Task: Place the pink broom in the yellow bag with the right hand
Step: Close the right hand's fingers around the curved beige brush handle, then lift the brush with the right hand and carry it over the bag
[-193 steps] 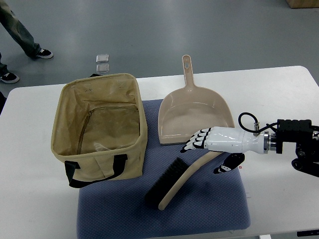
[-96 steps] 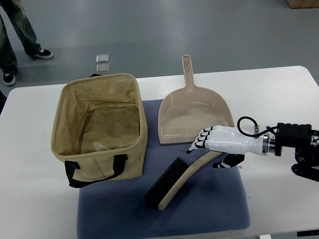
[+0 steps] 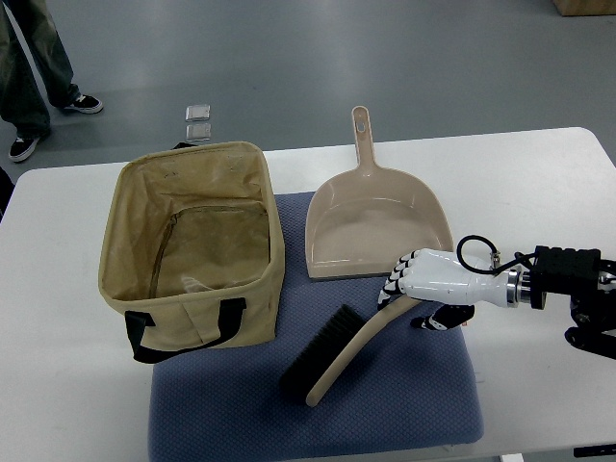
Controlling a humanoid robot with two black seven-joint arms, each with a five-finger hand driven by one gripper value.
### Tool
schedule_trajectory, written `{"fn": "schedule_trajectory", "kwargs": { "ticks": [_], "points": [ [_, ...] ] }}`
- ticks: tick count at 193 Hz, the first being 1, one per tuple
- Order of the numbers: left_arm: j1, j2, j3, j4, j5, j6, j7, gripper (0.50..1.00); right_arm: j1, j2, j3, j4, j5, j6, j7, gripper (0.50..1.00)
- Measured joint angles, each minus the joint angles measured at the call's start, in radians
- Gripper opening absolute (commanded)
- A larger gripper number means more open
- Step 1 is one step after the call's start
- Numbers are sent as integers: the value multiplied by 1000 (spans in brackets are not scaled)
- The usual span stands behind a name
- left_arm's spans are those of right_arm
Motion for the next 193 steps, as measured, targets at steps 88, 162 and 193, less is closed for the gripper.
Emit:
{"fn": "schedule_trajectory", "kwargs": {
  "ticks": [88,162,193],
  "points": [
    [0,0,0,0,0,0,0,1000,36,-13,5,-2,8,-79,-8,500],
    [0,0,0,0,0,0,0,1000,216,-148,15,-2,166,-147,71,500],
    [0,0,0,0,0,0,0,1000,309,-166,15,-5,236,-138,77,500]
  ]
}}
